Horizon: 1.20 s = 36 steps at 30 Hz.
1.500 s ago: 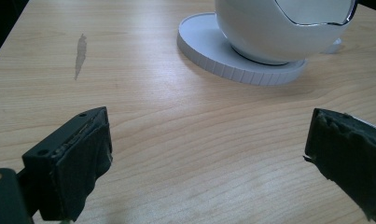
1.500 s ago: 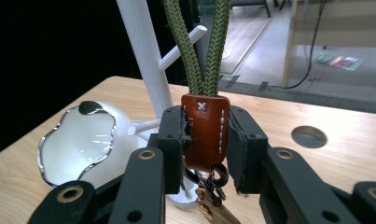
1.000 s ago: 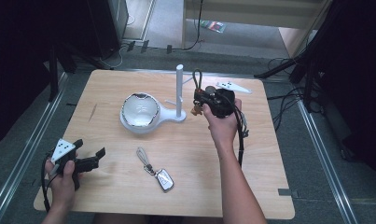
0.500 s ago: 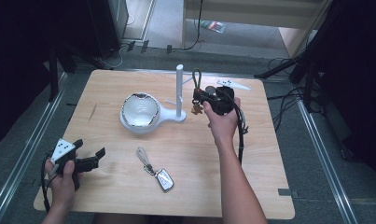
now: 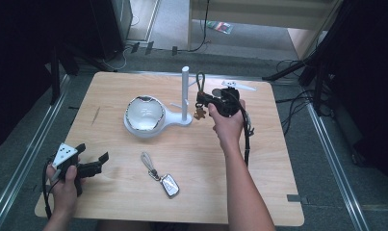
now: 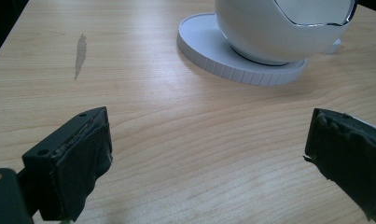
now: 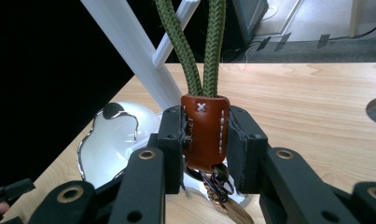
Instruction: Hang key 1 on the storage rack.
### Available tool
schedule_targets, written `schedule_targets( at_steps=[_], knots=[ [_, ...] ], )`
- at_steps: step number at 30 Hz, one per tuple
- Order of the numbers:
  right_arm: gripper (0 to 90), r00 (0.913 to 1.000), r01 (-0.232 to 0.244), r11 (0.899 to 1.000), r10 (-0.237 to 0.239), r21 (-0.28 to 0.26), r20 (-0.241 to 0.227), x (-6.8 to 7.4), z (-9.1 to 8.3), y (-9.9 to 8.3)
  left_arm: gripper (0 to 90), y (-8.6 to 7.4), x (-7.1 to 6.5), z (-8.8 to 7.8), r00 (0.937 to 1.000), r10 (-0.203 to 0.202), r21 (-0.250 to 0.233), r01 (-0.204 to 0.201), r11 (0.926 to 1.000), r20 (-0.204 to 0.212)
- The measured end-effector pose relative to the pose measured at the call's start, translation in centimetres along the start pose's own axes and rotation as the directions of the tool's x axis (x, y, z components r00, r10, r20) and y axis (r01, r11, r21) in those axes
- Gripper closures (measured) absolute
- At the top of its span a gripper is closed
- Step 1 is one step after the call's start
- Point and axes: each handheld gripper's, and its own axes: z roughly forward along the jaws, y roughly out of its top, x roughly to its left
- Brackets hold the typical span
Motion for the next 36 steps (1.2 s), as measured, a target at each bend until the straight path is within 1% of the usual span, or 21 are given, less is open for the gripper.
schedule_targets(
  at_steps=[3, 10, 15, 18, 21, 23, 27, 28, 29, 32, 34, 35, 36],
  knots=[
    [70.0, 1.0, 0.004, 1.0, -0.004, 0.01, -0.005, 0.0, 0.2, 0.0, 1.2, 0.0, 0.0, 0.0, 1.0, -0.001, 0.0, 0.001, 1.0, 0.0],
    [69.8, 0.9998, -0.006, 0.999, 0.007, 0.031, -0.017, -0.1, 0.5, -0.2, 1.2, 0.0, 0.0, 0.0, 1.0, -0.002, 0.0, 0.002, 1.0, 0.0],
    [69.8, 0.9999, -0.005, 0.999, 0.005, 0.04, -0.013, -0.1, 0.6, -0.2, 1.2, 0.0, 0.0, 0.0, 1.0, -0.001, 0.0, 0.001, 1.0, 0.0],
    [69.8, 0.9998, -0.01, 0.999, 0.011, 0.051, -0.014, -0.1, 0.7, -0.3, 1.2, 0.0, 0.0, 0.0, 1.0, -0.001, 0.0, 0.001, 1.0, 0.001],
    [69.6, 0.9999, -0.001, 0.997, 0.002, 0.075, -0.01, -0.1, 1.1, -0.4, 1.2, 0.0, 0.0, 0.0, 1.0, -0.001, 0.0, 0.001, 1.0, 0.001],
    [69.4, 1.0, 0.0, 0.997, 0.0, 0.077, -0.009, -0.1, 1.1, -0.5, 1.2, 0.0, 0.0, 0.0, 1.0, -0.001, 0.0, 0.001, 1.0, 0.001],
    [66.7, 0.9993, 0.027, 0.997, -0.029, 0.076, 0.024, 0.1, 1.1, -0.7, 1.2, 0.0, 0.0, 0.0, 1.0, -0.002, -0.001, 0.002, 1.0, 0.0],
    [66.7, 0.9993, 0.027, 0.997, -0.029, 0.076, 0.024, 0.1, 1.1, -0.7, 1.2, 0.0, 0.0, 0.0, 1.0, -0.002, -0.001, 0.002, 1.0, 0.0],
    [64.2, 0.9982, 0.038, 0.997, -0.041, 0.064, 0.044, 0.2, 0.9, -0.8, 1.2, 0.0, 0.0, 0.0, 1.0, -0.003, -0.001, 0.003, 1.0, 0.0],
    [64.0, 0.9975, 0.046, 0.997, -0.049, 0.054, 0.051, 0.3, 0.5, -0.8, 1.2, 0.0, 0.0, 0.0, 1.0, -0.001, 0.0, 0.001, 1.0, 0.001],
    [64.0, 0.9949, 0.071, 0.996, -0.075, 0.057, 0.067, 0.5, 0.2, -0.8, 1.2, 0.0, 0.0, 0.0, 1.0, -0.001, 0.002, 0.001, 1.0, 0.0],
    [64.0, 0.9949, 0.071, 0.996, -0.075, 0.057, 0.067, 0.5, 0.2, -0.8, 1.2, 0.0, 0.0, 0.0, 1.0, -0.001, 0.002, 0.001, 1.0, 0.0],
    [64.0, 0.9911, 0.101, 0.993, -0.105, 0.057, 0.082, 0.9, -0.1, -0.8, 1.2, 0.0, 0.0, 0.0, 1.0, -0.001, 0.002, 0.001, 1.0, 0.0]
  ],
)
